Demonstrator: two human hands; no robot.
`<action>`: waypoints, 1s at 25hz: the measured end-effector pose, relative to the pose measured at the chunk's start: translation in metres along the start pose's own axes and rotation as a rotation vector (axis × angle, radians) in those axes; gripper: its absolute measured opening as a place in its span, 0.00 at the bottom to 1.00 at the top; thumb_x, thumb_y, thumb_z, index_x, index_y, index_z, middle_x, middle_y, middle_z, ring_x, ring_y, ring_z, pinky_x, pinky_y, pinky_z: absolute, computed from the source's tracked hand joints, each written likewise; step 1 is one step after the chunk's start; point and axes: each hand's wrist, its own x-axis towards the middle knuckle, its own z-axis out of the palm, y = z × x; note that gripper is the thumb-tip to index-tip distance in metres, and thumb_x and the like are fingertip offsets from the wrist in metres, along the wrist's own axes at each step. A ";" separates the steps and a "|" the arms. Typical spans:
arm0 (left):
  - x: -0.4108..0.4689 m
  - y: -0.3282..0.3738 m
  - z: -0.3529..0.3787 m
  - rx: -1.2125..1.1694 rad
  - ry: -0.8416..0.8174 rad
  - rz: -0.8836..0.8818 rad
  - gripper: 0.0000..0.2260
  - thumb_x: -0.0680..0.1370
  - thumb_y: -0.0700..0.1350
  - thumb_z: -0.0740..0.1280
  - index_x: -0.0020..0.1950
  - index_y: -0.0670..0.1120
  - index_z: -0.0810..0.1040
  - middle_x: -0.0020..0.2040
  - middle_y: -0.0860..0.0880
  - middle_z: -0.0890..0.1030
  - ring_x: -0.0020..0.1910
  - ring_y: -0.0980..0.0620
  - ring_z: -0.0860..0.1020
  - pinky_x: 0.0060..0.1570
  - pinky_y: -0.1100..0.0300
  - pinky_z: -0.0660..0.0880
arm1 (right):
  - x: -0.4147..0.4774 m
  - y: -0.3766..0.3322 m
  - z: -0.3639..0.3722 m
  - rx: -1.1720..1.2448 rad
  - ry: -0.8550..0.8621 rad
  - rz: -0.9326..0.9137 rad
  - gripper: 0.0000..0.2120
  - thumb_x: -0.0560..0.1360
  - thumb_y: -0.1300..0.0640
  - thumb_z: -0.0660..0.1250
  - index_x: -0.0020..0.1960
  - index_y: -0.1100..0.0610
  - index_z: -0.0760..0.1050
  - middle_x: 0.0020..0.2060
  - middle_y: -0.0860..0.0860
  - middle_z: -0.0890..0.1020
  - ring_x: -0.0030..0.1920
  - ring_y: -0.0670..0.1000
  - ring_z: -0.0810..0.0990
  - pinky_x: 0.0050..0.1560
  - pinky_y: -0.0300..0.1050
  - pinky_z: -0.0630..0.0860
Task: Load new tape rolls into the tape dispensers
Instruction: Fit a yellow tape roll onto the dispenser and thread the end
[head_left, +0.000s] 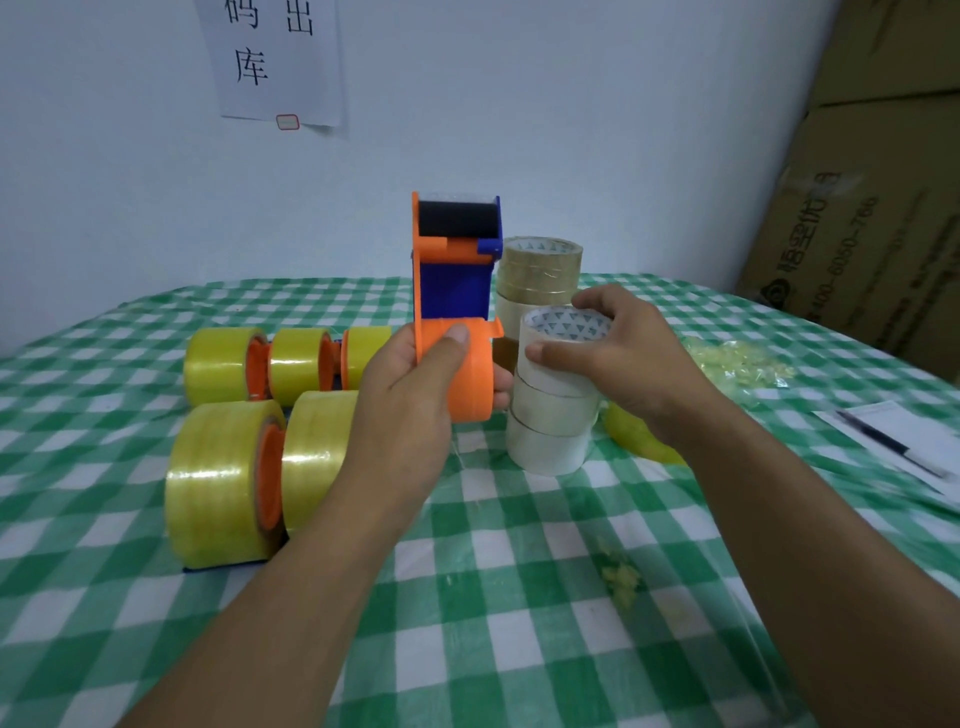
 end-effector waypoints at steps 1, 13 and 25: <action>0.000 0.000 0.000 0.003 0.001 -0.003 0.07 0.84 0.43 0.60 0.54 0.46 0.78 0.36 0.45 0.85 0.37 0.48 0.83 0.43 0.56 0.82 | -0.001 0.001 0.000 -0.006 -0.008 0.001 0.38 0.67 0.48 0.81 0.71 0.53 0.68 0.57 0.45 0.76 0.55 0.47 0.78 0.51 0.42 0.76; 0.000 0.000 -0.001 0.008 -0.001 -0.016 0.08 0.84 0.43 0.60 0.52 0.46 0.79 0.35 0.46 0.85 0.36 0.50 0.83 0.41 0.58 0.82 | -0.006 0.008 0.001 -0.087 -0.066 0.054 0.50 0.65 0.54 0.83 0.78 0.53 0.57 0.58 0.45 0.70 0.56 0.50 0.74 0.51 0.45 0.72; 0.001 -0.004 -0.001 0.031 0.001 -0.049 0.07 0.83 0.43 0.62 0.52 0.47 0.80 0.37 0.45 0.85 0.37 0.48 0.83 0.42 0.56 0.81 | -0.007 0.008 -0.012 0.021 -0.114 0.116 0.52 0.67 0.43 0.80 0.79 0.53 0.53 0.62 0.47 0.72 0.60 0.50 0.75 0.59 0.45 0.75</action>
